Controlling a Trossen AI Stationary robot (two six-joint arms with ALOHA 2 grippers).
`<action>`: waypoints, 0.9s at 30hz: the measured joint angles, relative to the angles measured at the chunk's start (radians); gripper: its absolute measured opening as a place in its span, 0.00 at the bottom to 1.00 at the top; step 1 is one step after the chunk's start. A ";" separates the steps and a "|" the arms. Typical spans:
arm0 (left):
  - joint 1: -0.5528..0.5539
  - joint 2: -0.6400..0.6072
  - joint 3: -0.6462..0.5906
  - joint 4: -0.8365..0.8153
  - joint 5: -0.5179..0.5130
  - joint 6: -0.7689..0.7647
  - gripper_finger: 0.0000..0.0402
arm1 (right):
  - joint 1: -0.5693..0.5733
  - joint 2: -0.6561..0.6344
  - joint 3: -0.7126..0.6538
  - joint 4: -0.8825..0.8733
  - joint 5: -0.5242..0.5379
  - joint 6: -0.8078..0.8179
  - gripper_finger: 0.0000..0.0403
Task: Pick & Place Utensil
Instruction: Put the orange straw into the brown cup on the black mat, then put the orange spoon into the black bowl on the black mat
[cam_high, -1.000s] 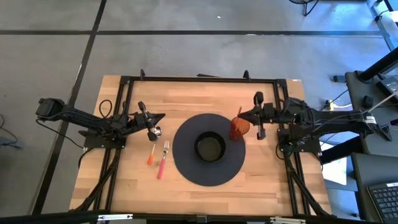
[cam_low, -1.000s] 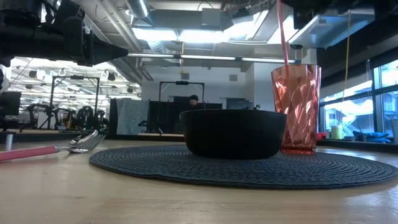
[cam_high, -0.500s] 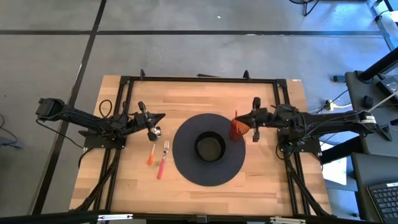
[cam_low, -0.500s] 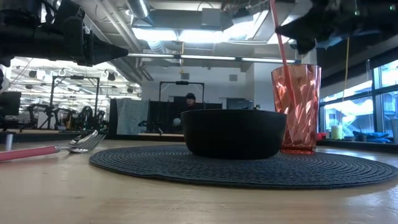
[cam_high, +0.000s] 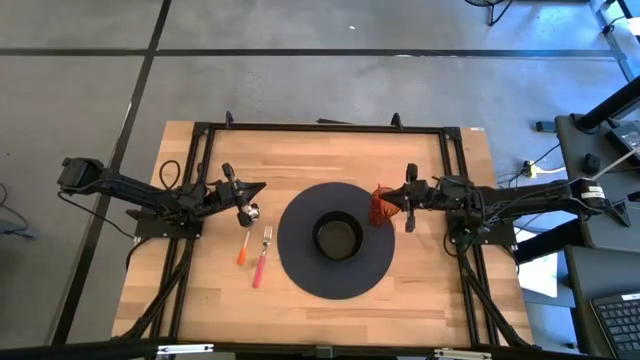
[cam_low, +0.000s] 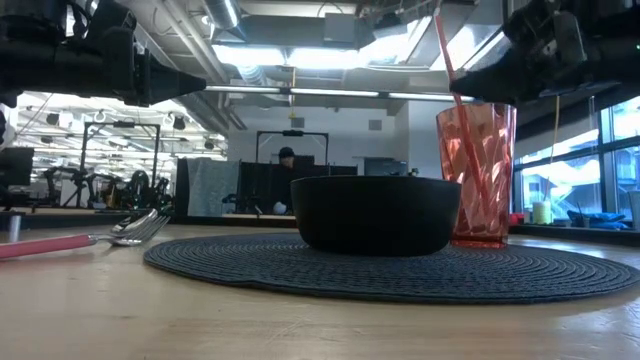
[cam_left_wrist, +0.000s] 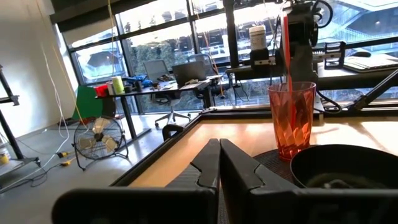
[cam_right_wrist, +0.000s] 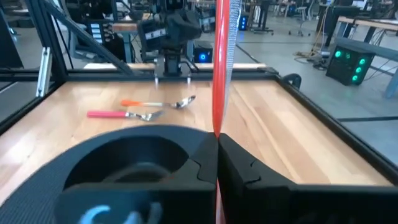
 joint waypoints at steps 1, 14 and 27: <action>0.000 0.000 0.000 0.000 0.000 0.000 0.00 | 0.000 0.000 -0.008 0.008 0.000 0.000 0.00; 0.000 0.000 0.000 0.000 0.000 0.000 0.01 | 0.000 0.000 -0.040 0.025 -0.025 0.049 0.09; 0.000 0.000 0.000 0.000 0.000 -0.014 0.01 | 0.000 -0.021 -0.032 0.077 -0.038 -0.014 0.32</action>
